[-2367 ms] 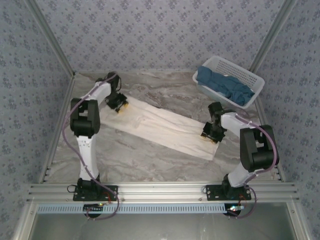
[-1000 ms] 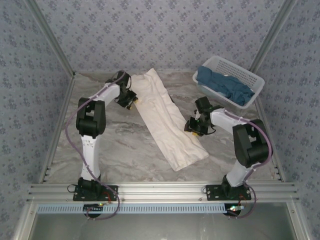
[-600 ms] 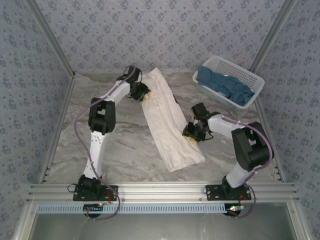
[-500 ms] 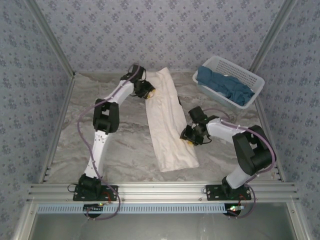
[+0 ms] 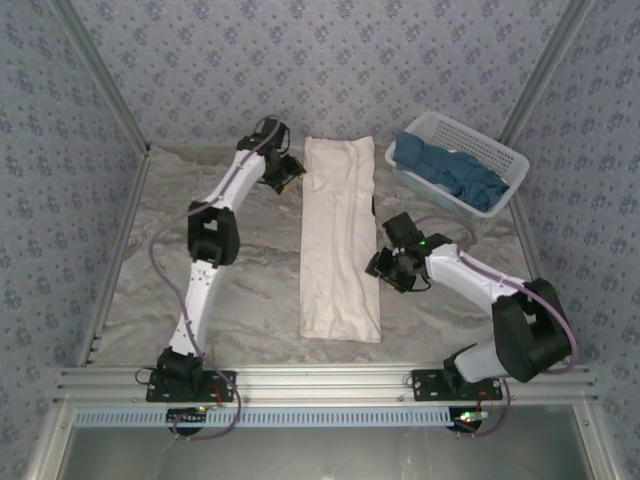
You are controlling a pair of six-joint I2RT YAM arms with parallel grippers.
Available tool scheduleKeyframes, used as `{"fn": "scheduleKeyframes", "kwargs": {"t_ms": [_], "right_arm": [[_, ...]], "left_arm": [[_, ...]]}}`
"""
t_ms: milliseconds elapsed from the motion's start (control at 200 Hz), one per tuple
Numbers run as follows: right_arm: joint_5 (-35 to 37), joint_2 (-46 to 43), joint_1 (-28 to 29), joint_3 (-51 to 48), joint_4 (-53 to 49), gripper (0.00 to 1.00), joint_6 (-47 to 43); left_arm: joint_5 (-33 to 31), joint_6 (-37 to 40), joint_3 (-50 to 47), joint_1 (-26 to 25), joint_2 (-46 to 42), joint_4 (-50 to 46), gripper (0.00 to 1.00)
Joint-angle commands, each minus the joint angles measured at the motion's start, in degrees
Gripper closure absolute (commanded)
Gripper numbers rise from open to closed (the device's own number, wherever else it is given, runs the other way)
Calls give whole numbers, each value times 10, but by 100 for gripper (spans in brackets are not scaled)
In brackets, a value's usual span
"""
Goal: Fold and stack the t-shirts
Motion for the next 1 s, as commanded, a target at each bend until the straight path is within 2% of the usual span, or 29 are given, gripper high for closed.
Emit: {"fn": "scheduleKeyframes", "kwargs": {"t_ms": [0, 90, 170, 290, 410, 545, 774, 999], "right_arm": [[23, -32, -1, 14, -77, 45, -15], [15, -57, -1, -4, -93, 45, 8], [-5, -83, 1, -23, -117, 46, 29], [-37, -119, 0, -62, -134, 47, 69], [-79, -142, 7, -118, -109, 49, 120], [-101, -147, 24, -157, -59, 49, 157], [-99, -136, 56, -172, -30, 49, 186], [-97, -134, 80, -182, -32, 52, 198]], "left_arm": [[9, 49, -190, -10, -178, 15, 46], [59, 55, -413, -17, -295, 76, 46], [114, 62, -567, -35, -381, 109, 47], [154, 90, -710, -89, -464, 82, 47], [181, 53, -827, -148, -532, 126, 47], [198, 10, -881, -194, -543, 187, 47], [202, -4, -886, -252, -515, 191, 51], [189, 4, -892, -275, -491, 161, 67]]}}
